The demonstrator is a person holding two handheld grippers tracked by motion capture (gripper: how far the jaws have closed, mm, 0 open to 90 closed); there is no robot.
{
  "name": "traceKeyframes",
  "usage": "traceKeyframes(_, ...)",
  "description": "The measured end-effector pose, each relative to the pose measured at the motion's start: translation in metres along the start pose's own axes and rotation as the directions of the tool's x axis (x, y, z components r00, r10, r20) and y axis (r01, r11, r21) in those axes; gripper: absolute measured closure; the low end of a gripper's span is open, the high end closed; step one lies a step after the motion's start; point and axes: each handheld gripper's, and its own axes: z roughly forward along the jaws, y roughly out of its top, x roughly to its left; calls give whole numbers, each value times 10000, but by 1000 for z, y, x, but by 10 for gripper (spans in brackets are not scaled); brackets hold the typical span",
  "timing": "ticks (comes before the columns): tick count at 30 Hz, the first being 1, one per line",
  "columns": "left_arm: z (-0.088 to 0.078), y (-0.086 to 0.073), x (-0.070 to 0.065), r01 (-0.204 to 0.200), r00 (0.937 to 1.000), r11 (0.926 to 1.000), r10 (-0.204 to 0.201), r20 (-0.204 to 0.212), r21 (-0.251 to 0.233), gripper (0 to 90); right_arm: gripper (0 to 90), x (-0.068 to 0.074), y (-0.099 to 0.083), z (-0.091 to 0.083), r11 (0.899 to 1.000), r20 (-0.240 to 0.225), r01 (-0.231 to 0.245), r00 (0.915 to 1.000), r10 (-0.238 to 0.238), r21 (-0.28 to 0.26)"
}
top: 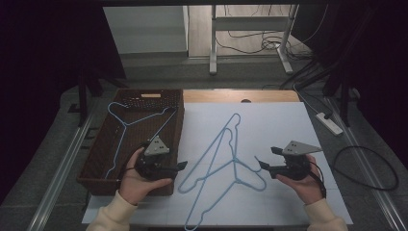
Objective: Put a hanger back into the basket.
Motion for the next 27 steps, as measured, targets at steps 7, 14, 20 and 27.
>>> traceKeyframes(7, 12, 4, -11, -332, 9994, 9991, 328, 142, 259, 337, 275, 0, -1, 0, 10000, 0, -13, 10000, 13, 33)
traceKeyframes(14, 26, 12, -17, -483, 9984, 9976, 469, 302, 487, 338, 275, 0, -1, 1, 10000, -2, -10, 10000, 10, 40)
traceKeyframes(20, 46, 22, -28, -722, 9963, 9934, 676, 533, 893, 339, 275, 0, -1, 1, 10000, 11, -4, 10000, 4, 41)
traceKeyframes(27, 69, 33, -45, -1198, 9914, 9792, 1093, 716, 1638, 340, 275, -1, -1, 0, 10000, -9, -7, 10000, 7, 46)
